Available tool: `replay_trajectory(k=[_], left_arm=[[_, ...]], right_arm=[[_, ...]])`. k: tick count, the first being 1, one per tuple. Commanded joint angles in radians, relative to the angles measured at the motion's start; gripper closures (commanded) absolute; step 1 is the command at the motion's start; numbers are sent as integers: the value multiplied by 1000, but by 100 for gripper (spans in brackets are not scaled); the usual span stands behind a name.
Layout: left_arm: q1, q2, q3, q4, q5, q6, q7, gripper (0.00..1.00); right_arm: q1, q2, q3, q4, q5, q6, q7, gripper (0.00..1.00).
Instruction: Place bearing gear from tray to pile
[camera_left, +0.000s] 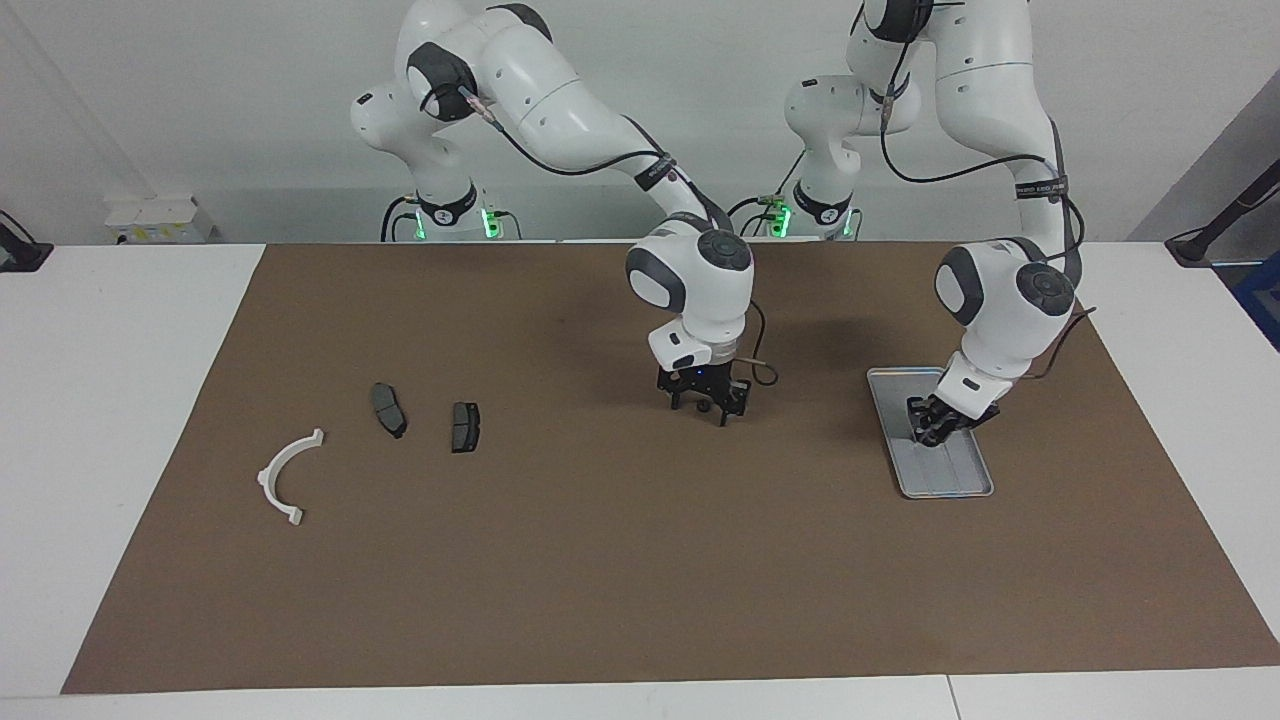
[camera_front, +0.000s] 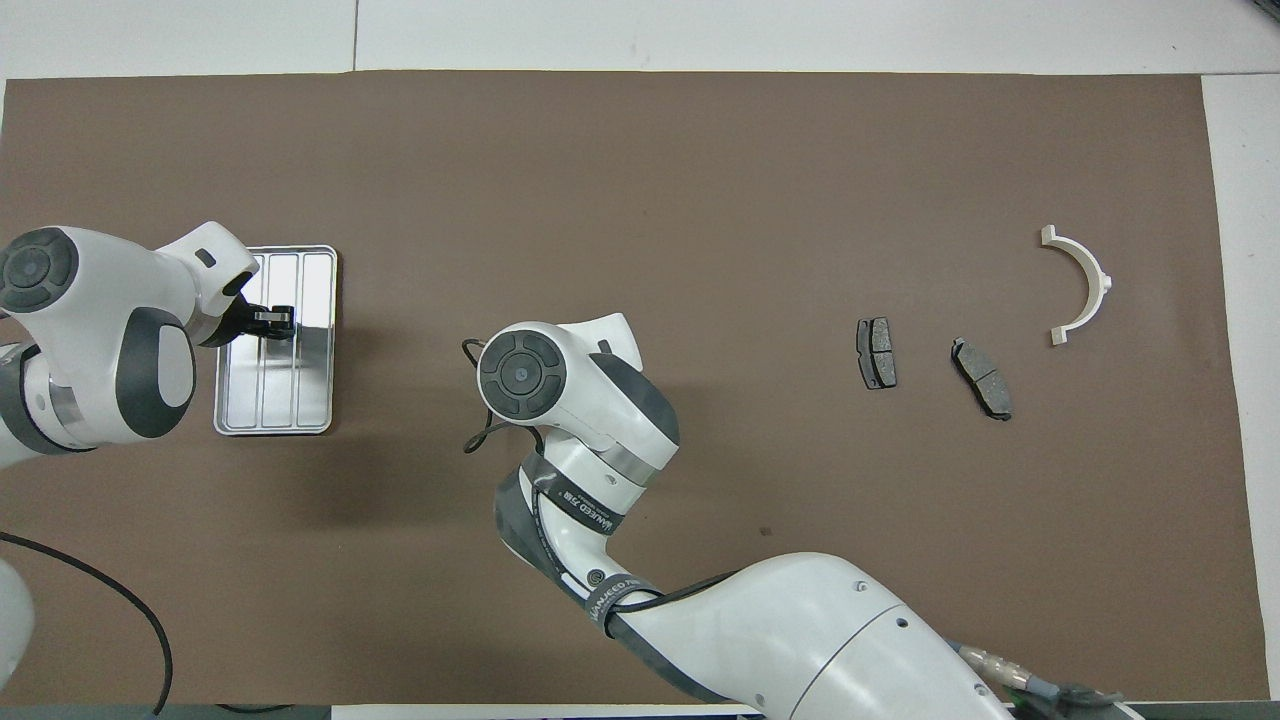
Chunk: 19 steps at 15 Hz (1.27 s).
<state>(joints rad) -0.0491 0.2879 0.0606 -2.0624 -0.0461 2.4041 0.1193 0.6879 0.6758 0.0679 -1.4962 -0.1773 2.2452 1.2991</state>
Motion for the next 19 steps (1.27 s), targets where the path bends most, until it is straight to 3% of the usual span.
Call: replay_trajectory(k=[1, 3, 7, 10, 12, 14, 18, 19], left_arm=[[-18, -12, 10, -2, -14, 11, 11, 100], [-18, -12, 8, 69, -14, -79, 11, 100], [-2, -21, 8, 354, -21, -474, 13, 100], [0, -45, 13, 461, -66, -620, 8, 100], [-14, -84, 10, 473, -66, -658, -33, 100], [-38, -98, -11, 473, -58, -657, -148, 100], [-90, -107, -13, 464, -51, -651, -228, 100], [-90, -107, -13, 461, -51, -649, -228, 100]], right_arm=[[-7, 2, 16, -18, -5, -18, 28, 12], [-7, 2, 18, -18, 5, -21, 23, 13], [-2, 2, 18, -18, 32, -30, 8, 22], [1, 1, 20, -18, 32, -39, 8, 30], [-1, 1, 21, -16, 32, -39, 8, 43], [-5, 2, 26, -16, 32, -38, 8, 69], [-5, 2, 27, -16, 32, -35, 8, 98], [-5, 2, 27, -16, 32, -35, 8, 100]])
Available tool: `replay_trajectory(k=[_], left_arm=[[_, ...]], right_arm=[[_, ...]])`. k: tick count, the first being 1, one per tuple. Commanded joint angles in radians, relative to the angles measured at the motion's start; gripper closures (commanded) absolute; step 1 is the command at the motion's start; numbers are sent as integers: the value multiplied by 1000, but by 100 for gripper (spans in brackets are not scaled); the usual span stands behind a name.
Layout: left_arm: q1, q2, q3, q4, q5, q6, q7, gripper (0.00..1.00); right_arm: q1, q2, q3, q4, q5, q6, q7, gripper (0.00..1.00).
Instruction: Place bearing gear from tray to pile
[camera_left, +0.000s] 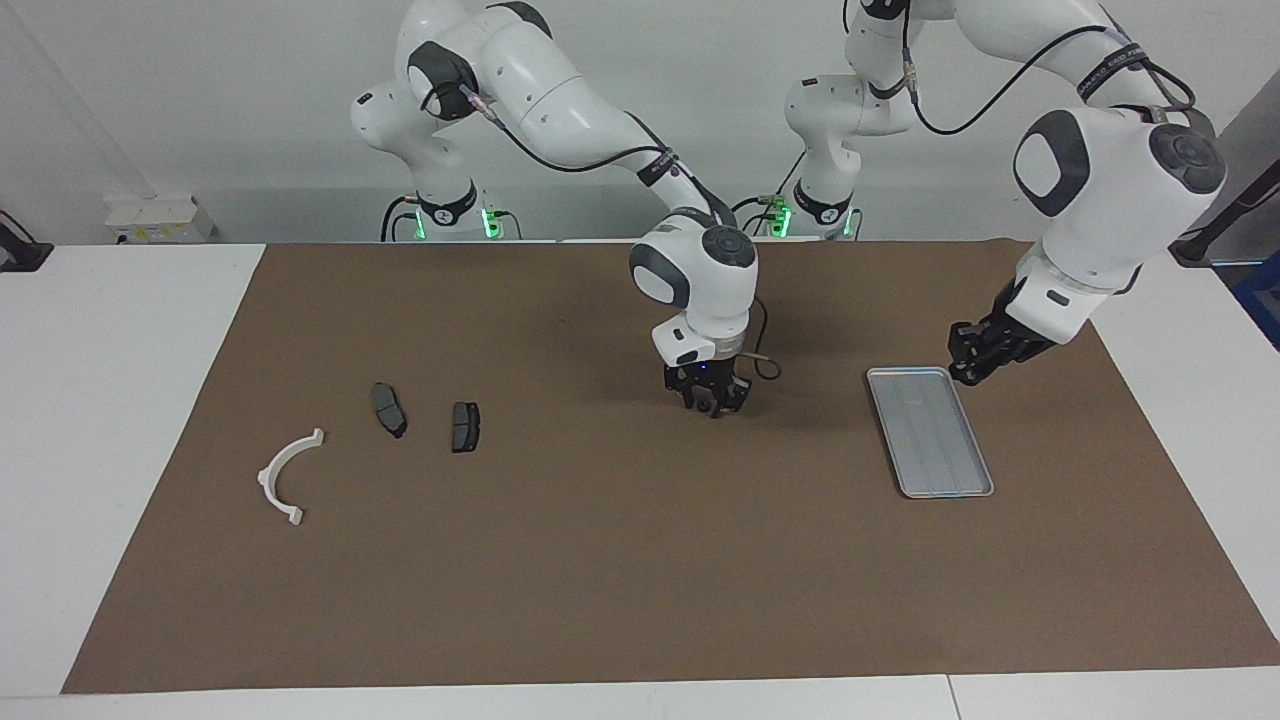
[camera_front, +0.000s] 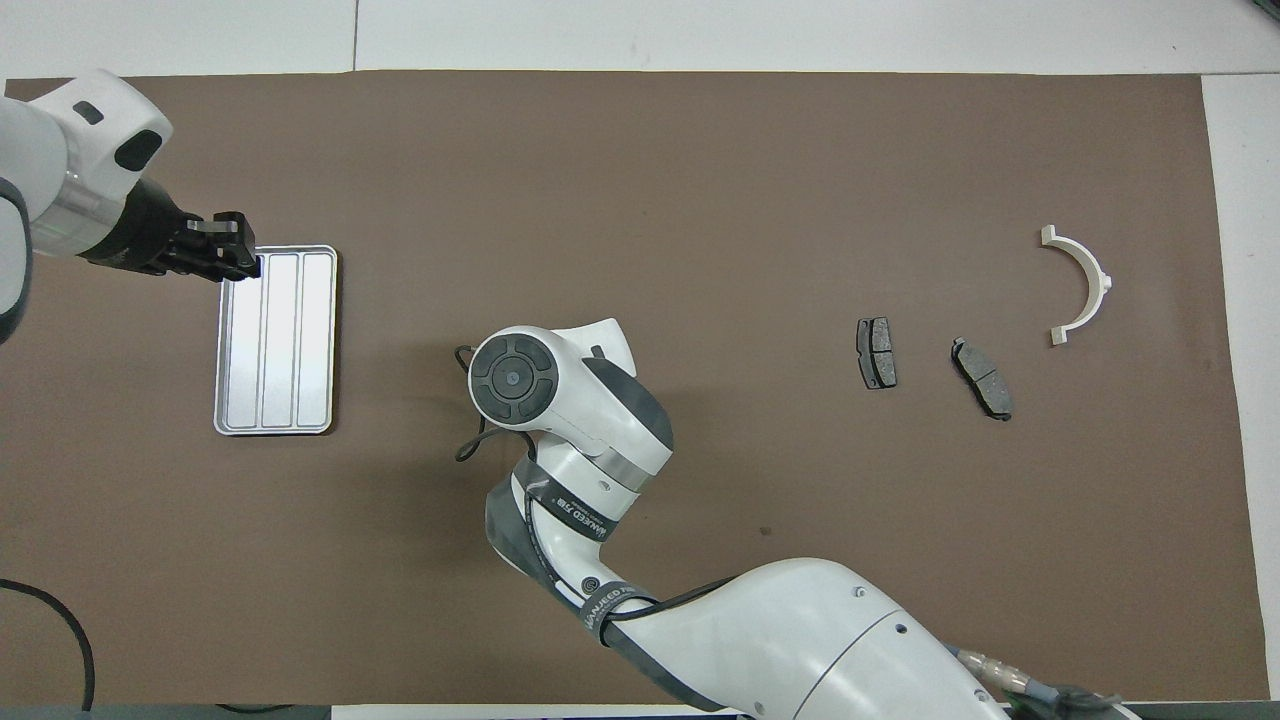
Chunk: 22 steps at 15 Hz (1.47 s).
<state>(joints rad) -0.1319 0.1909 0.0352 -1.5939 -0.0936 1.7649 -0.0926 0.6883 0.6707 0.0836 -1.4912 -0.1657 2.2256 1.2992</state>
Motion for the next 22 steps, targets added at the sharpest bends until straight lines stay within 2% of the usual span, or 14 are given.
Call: replay_trajectory(k=[1, 4, 6, 9, 11, 13, 17, 20, 22], left_arm=[[-8, -10, 12, -8, -3, -9, -16, 100], [-5, -10, 14, -11, -3, -1, -12, 100], [-3, -16, 14, -23, -3, 11, -12, 100], [-6, -28, 14, -57, -3, 48, -16, 100], [-23, -28, 12, -57, -2, 50, -60, 100], [-130, -31, 14, -73, 12, 80, -227, 100], [-403, -67, 12, -227, 97, 284, -626, 100], [-497, -22, 12, -239, 119, 344, -755, 100], [-535, 31, 12, -259, 168, 392, -835, 100]], right_arm=[[-6, 7, 10, -21, 20, -17, 6, 100], [-7, 4, 10, -11, 18, -35, 0, 100], [-27, -2, 10, 17, 18, -101, -47, 100], [-104, -34, 19, 98, 20, -260, -179, 100], [-183, -83, 22, 121, 31, -332, -333, 100], [-292, -146, 21, 121, 87, -385, -580, 100], [-522, -189, 19, 118, 100, -460, -1053, 100], [-640, -195, 19, 79, 100, -437, -1269, 100], [-699, -218, 19, 4, 100, -365, -1355, 100]])
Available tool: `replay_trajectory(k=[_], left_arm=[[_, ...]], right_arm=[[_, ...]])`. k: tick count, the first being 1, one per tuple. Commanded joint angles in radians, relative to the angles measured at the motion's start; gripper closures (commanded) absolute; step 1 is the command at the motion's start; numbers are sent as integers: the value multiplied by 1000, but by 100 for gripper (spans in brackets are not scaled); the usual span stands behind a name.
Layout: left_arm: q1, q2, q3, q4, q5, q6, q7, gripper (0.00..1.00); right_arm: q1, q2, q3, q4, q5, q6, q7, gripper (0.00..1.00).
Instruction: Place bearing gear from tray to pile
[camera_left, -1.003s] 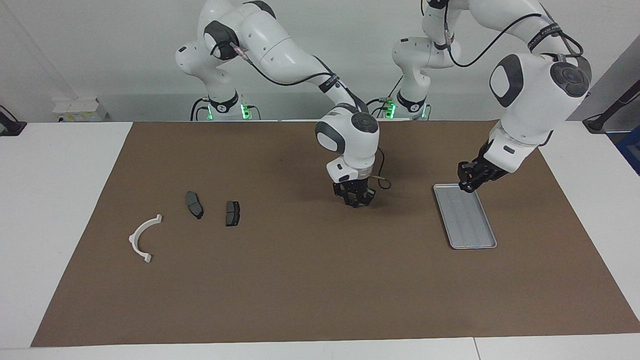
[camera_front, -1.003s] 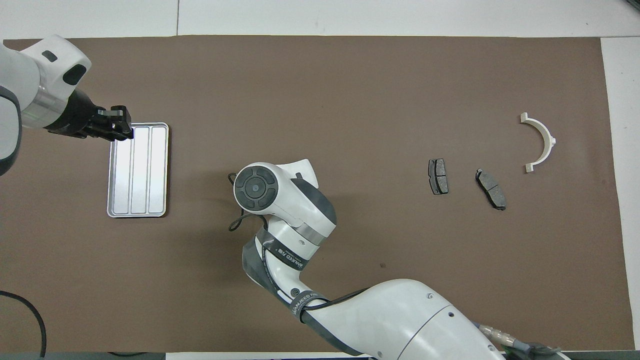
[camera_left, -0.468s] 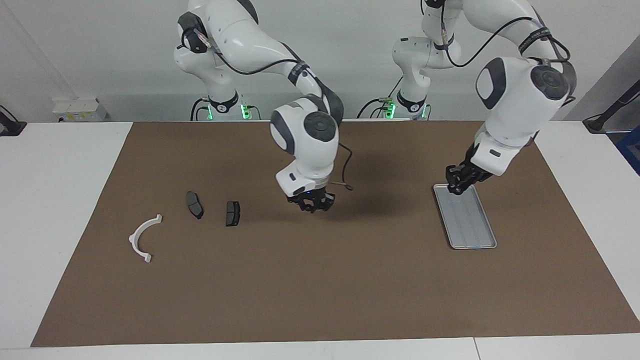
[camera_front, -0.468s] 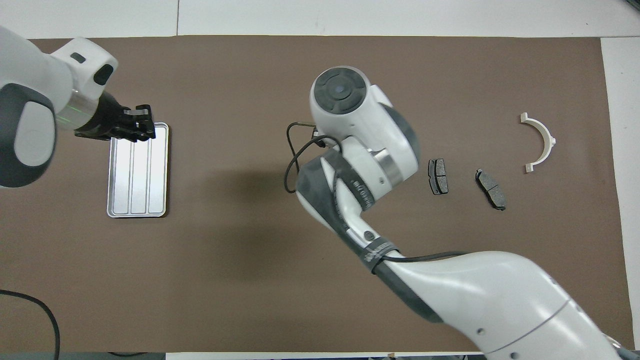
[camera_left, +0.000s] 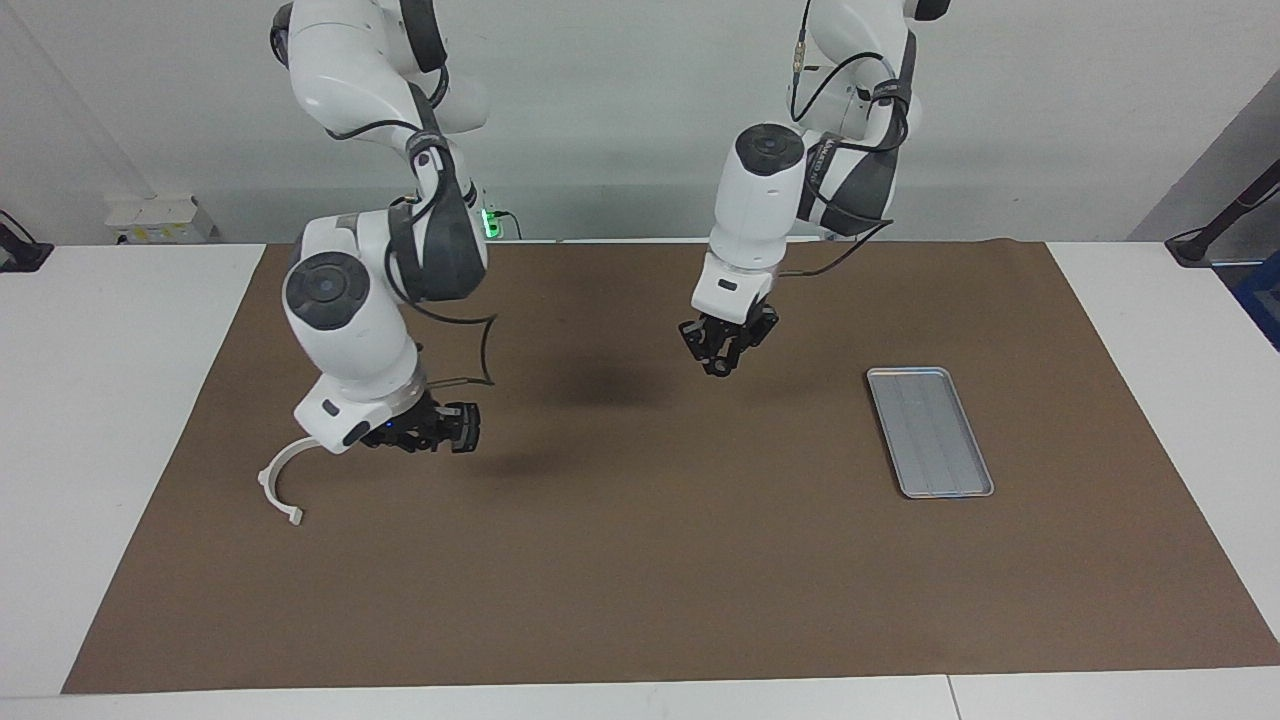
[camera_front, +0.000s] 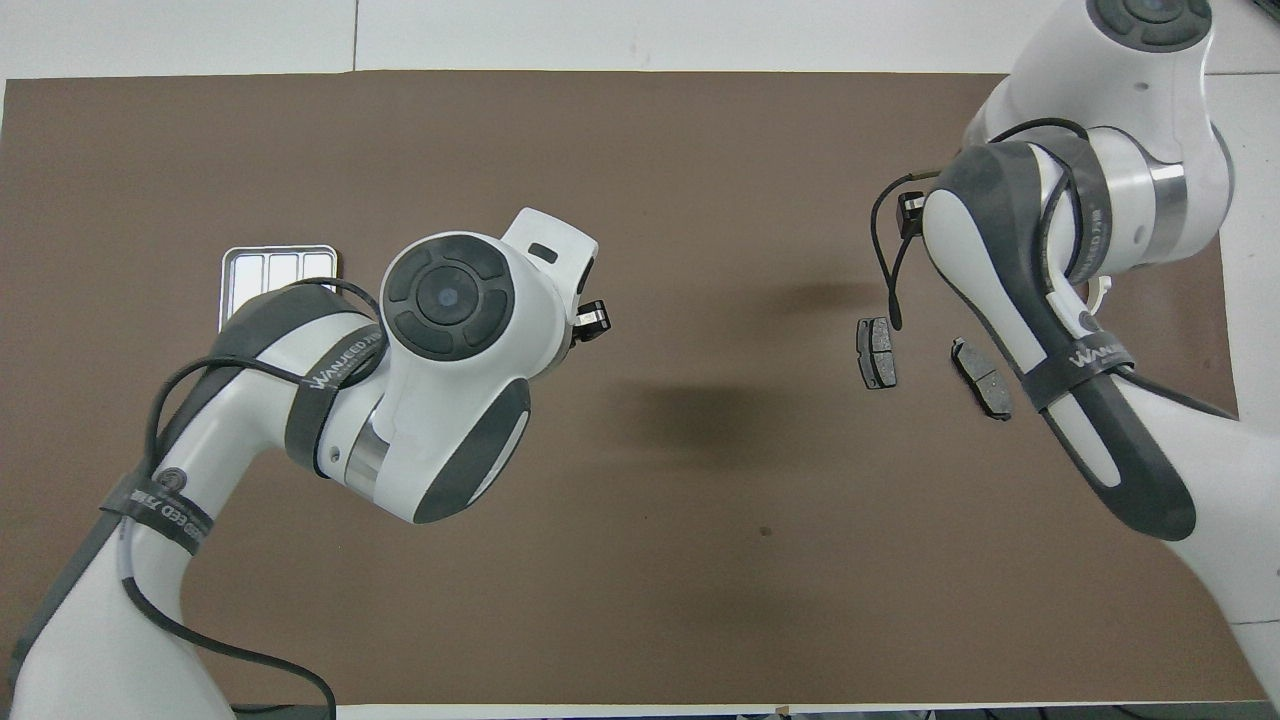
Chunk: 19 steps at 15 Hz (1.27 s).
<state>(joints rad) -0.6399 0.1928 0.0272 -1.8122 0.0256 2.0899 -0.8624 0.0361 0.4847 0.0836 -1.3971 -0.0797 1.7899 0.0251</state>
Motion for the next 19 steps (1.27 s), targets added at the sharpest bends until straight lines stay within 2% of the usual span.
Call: replay_trajectory(k=[1, 3, 6, 11, 17, 18, 19], left_arm=[[-33, 39, 20, -71, 63, 112, -92, 100], [-50, 40, 20, -122, 65, 165, -107, 100], [-76, 86, 20, -127, 65, 205, -158, 100], [-102, 105, 20, -162, 65, 252, -207, 100], [-110, 129, 20, -190, 66, 320, -214, 100], [-110, 129, 20, -202, 66, 332, -214, 100], [-110, 129, 20, -214, 66, 341, -214, 100]], right_arm=[[-70, -44, 19, -141, 14, 130, -123, 100], [-102, -48, 19, -219, 12, 241, -175, 100], [-131, -25, 18, -281, 14, 368, -234, 100], [-162, 55, 18, -290, 12, 494, -289, 100], [-165, 60, 18, -292, 14, 502, -291, 100], [-165, 58, 18, -292, 14, 500, -291, 85], [-165, 58, 19, -292, 14, 499, -289, 52]])
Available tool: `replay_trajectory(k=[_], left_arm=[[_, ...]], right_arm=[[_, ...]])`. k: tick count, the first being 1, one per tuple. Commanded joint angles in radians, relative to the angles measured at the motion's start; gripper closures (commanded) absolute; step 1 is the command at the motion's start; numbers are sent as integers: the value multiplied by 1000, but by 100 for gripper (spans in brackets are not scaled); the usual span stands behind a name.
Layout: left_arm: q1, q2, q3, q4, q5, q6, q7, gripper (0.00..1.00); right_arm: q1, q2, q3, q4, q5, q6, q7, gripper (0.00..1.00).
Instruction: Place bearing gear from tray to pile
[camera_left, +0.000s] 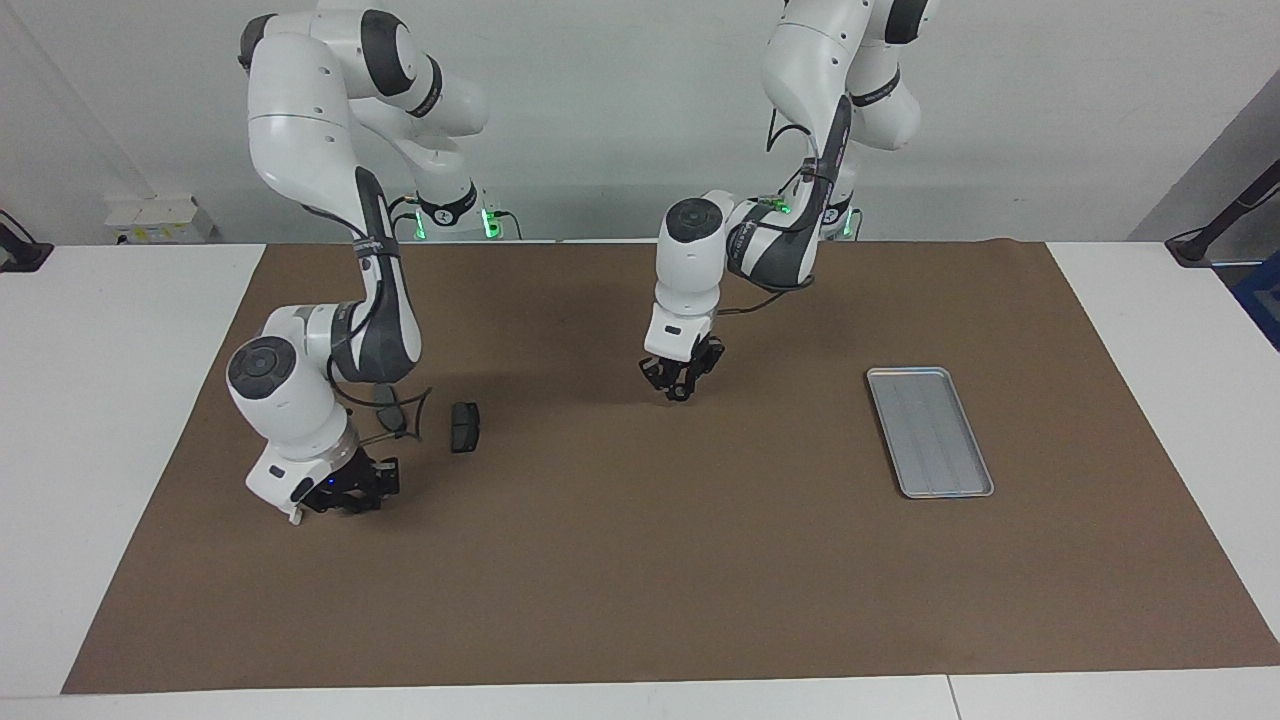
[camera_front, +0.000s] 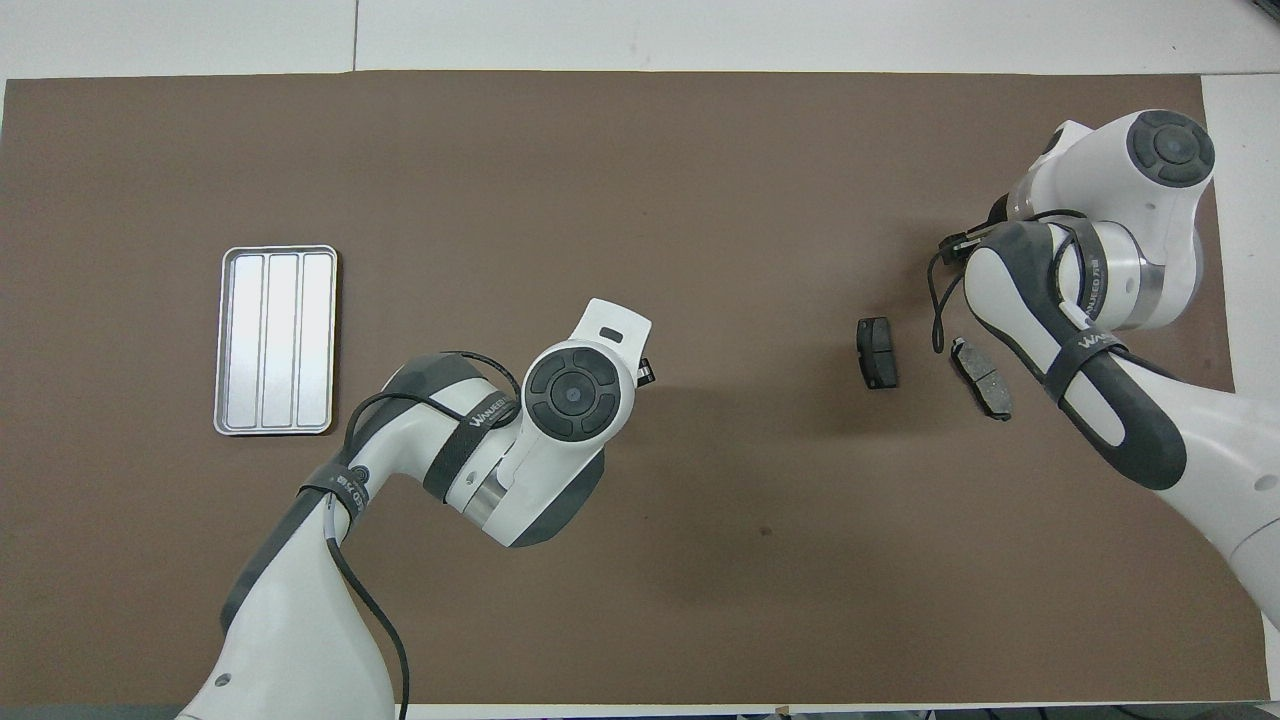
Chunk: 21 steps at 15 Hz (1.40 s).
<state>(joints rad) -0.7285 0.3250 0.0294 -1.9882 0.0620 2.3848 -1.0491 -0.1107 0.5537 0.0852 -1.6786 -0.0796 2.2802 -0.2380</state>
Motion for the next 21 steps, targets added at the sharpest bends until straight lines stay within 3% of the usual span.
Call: replay_trajectory(k=[1, 2, 5, 6, 7, 8, 9, 11, 14, 17, 21], left_arm=[[-23, -3, 18, -43, 30, 51, -28, 100], [-23, -4, 18, -49, 30, 54, -28, 100], [-23, -4, 18, -52, 30, 60, -26, 100], [-19, -4, 18, -50, 30, 62, -23, 86], [-15, -4, 18, -50, 30, 62, -20, 34], [-14, -4, 18, -46, 30, 60, -17, 7], [-6, -4, 18, -34, 28, 48, -14, 0], [9, -21, 24, 6, 30, -4, 9, 0], [98, -121, 32, 107, 30, -224, 179, 0], [246, -200, 32, 219, 28, -382, 364, 0], [473, -299, 37, 328, 22, -458, 669, 0]], right_arm=[[-18, -11, 18, -10, 14, 9, -24, 18], [-18, -12, 18, -9, 14, 7, -24, 0], [-1, -32, 16, -6, 12, -19, -18, 0], [0, -50, 18, -3, 12, -45, -17, 0], [14, -67, 16, 2, 11, -80, -17, 0], [28, -92, 16, 10, 9, -117, -15, 0], [43, -112, 16, 13, 6, -143, -14, 0], [69, -150, 16, 17, 3, -189, 22, 0], [129, -179, 19, 34, 3, -264, 158, 0], [235, -196, 21, 42, 11, -323, 450, 0], [411, -201, 22, 34, 23, -298, 872, 0]])
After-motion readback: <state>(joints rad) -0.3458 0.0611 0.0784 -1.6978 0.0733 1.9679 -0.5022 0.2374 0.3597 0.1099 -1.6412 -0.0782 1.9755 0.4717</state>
